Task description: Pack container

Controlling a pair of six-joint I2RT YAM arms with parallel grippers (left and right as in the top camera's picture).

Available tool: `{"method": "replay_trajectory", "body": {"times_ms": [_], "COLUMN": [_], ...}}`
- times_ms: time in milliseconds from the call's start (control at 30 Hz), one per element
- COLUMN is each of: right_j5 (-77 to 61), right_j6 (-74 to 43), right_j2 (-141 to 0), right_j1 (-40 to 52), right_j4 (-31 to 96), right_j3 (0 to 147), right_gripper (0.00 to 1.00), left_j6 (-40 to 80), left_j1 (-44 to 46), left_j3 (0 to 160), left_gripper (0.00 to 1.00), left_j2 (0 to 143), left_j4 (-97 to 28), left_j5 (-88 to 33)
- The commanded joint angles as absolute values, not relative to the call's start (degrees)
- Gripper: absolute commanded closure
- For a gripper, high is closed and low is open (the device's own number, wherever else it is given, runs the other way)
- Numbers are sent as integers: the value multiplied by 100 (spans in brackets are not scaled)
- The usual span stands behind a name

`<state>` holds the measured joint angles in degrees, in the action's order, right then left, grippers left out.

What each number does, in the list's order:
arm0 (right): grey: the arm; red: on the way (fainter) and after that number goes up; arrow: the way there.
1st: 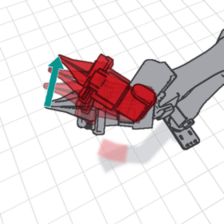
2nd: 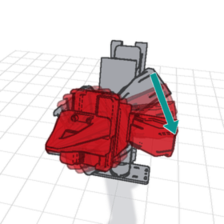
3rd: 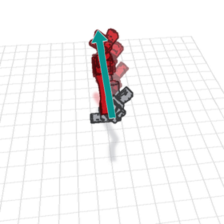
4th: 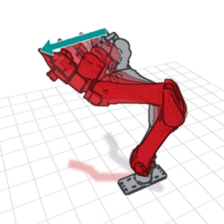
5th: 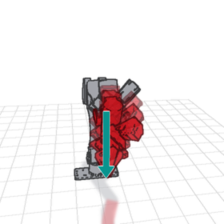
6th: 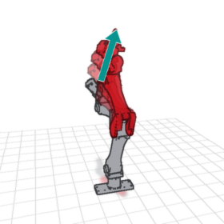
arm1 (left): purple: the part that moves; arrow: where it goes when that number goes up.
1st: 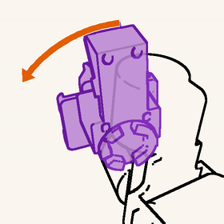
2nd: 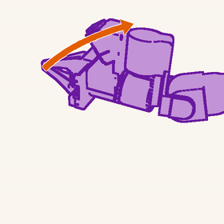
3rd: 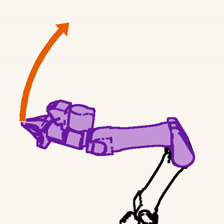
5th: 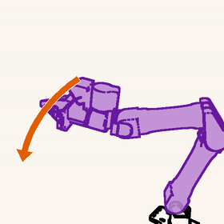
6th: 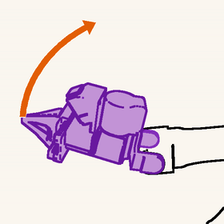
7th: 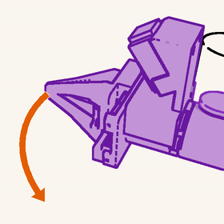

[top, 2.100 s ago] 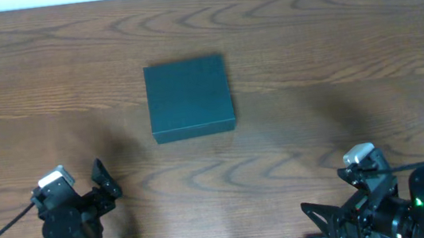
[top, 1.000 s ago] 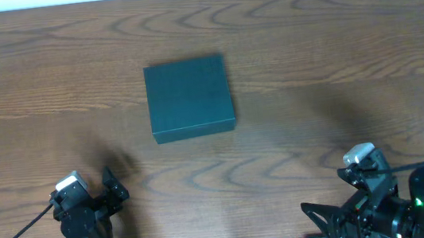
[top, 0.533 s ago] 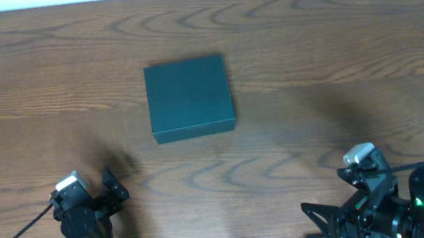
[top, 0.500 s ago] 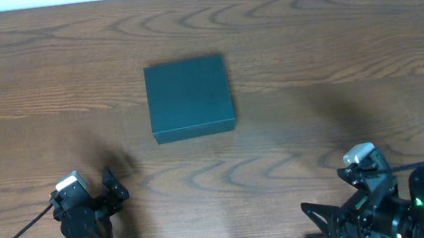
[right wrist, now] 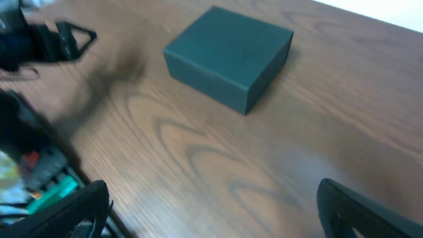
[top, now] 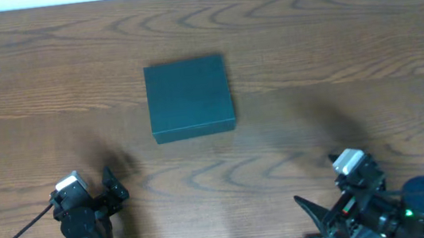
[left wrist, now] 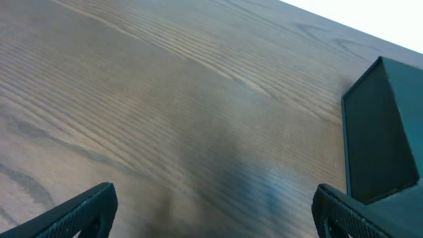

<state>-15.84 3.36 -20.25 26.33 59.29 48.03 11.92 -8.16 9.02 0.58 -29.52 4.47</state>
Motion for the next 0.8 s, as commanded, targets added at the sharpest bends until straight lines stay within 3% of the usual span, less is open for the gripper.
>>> {"method": "replay_trajectory", "body": {"times_ms": [0,333,767], "right_j5": [-1540,-1675,-1778], "right_j6": [805,781,779], "right_j2": [-1540,-242,-30], "right_j1": [2786,2858,2858], "right_j4": [5596,4491,4047], "right_j3": [3994,1811,967], "right_gripper": [1,1,1], "left_j6": [1111,1111,1111], "left_j1": [-845,-845,-845], "left_j3": [803,803,803], "left_gripper": [5,5,5], "left_j2": [27,27,27], "left_j4": [-2932,-2932,-2932], "left_j5": [445,443,445]}}
